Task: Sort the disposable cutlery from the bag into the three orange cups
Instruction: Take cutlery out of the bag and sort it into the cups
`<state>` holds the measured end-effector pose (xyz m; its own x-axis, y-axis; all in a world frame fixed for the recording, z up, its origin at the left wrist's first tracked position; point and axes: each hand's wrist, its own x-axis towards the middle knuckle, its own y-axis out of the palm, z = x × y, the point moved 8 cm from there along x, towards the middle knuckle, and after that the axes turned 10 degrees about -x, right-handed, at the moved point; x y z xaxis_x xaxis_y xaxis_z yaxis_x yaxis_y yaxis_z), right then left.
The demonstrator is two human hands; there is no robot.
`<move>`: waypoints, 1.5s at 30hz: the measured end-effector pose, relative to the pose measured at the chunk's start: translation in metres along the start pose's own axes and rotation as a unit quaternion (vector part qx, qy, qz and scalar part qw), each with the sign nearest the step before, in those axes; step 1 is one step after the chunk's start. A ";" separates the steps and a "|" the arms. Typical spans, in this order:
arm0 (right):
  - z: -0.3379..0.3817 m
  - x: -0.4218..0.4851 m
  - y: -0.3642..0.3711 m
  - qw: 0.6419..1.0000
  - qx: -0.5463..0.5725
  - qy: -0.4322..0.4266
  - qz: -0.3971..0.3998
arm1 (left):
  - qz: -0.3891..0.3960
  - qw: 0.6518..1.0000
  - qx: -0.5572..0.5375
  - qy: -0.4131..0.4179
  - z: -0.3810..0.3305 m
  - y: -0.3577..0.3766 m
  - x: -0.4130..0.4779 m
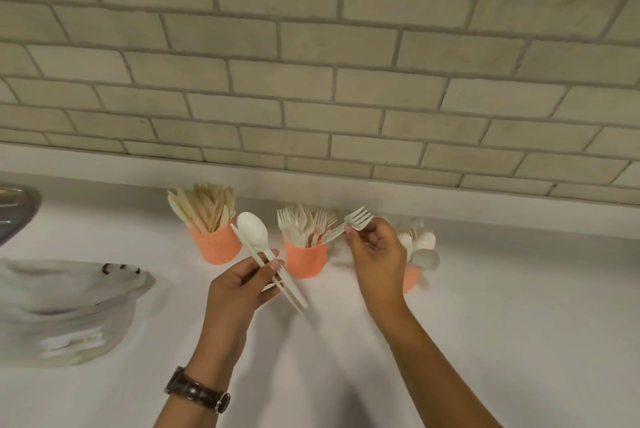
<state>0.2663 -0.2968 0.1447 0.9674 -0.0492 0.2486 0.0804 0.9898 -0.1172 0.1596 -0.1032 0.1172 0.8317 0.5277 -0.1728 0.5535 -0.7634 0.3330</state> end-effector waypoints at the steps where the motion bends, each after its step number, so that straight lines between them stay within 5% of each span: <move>1: -0.006 0.003 0.012 1.000 -0.018 0.003 0.001 | -0.003 1.000 0.009 0.001 -0.001 -0.004 0.001; 6: -0.060 0.021 0.057 0.959 -0.283 -0.007 0.022 | -0.021 0.999 0.040 0.006 -0.010 -0.022 0.005; 12: -0.070 0.027 0.077 0.918 -0.376 0.036 0.120 | -0.020 0.999 0.039 -0.001 -0.015 -0.033 0.010; 18: -0.026 -0.034 0.040 0.968 -0.212 0.031 0.127 | 0.029 0.997 0.062 -0.034 0.002 -0.010 0.008; 22: -0.020 -0.059 0.025 0.971 -0.048 0.150 0.182 | 0.106 0.986 0.114 -0.064 0.023 0.024 -0.003; 29: -0.022 -0.062 -0.016 0.962 -0.008 0.230 0.146 | 0.204 0.963 0.156 -0.082 0.038 0.064 -0.015; 33: -0.024 -0.058 -0.042 0.970 -0.012 0.229 0.081 | 0.195 0.971 0.091 -0.108 0.045 0.070 -0.015; 42: -0.010 -0.043 -0.121 0.980 -0.061 0.078 -0.171 | 0.137 0.989 0.007 -0.053 0.027 0.058 -0.007; 45: -0.014 -0.033 -0.120 0.980 -0.095 0.034 -0.174 | 0.119 0.992 0.007 -0.044 0.025 0.051 -0.005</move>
<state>0.2284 -0.4157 0.1370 0.8864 -0.3949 0.2414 0.4456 0.8692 -0.2142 0.1846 -0.1544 0.1121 0.9392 0.2976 -0.1714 0.3409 -0.8680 0.3611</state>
